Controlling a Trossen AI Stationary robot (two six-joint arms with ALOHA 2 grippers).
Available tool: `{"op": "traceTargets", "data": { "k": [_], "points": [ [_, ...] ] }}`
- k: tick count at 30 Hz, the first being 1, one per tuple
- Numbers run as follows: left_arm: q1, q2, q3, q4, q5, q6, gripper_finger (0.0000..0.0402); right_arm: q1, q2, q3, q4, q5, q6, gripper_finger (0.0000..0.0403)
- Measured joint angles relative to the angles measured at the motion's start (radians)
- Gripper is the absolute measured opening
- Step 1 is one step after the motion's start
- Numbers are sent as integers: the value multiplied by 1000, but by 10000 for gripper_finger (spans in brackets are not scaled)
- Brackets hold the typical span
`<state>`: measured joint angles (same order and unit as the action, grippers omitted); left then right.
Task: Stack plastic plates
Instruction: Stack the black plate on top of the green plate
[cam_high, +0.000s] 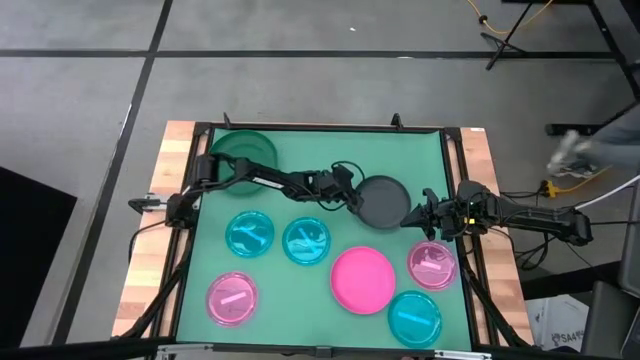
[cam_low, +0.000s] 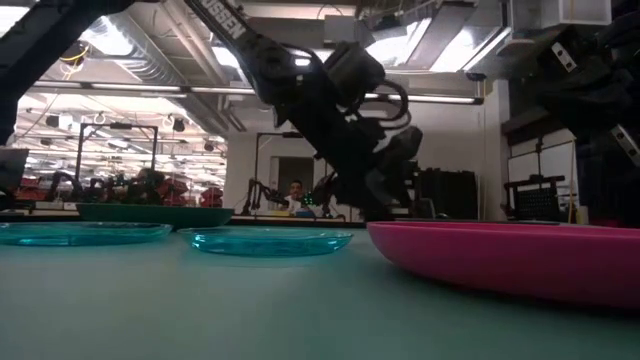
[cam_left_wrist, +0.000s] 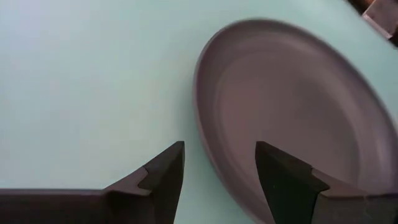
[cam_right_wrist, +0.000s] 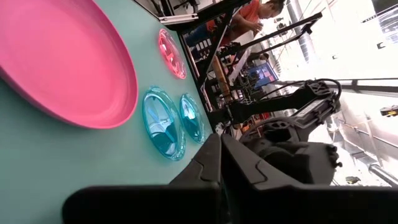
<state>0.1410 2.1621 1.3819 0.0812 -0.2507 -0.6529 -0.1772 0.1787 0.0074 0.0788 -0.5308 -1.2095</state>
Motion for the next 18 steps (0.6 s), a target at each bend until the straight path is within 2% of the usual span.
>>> {"op": "traceTargets", "data": {
  "k": [11, 18],
  "points": [
    [-6, 10, 0, 0, -3, -16, 191, 0, 0, 0, 0, 0, 0, 5],
    [-18, 62, 1, 14, 6, -60, 191, 0, 0, 0, 0, 0, 0, 5]
  ]
}}
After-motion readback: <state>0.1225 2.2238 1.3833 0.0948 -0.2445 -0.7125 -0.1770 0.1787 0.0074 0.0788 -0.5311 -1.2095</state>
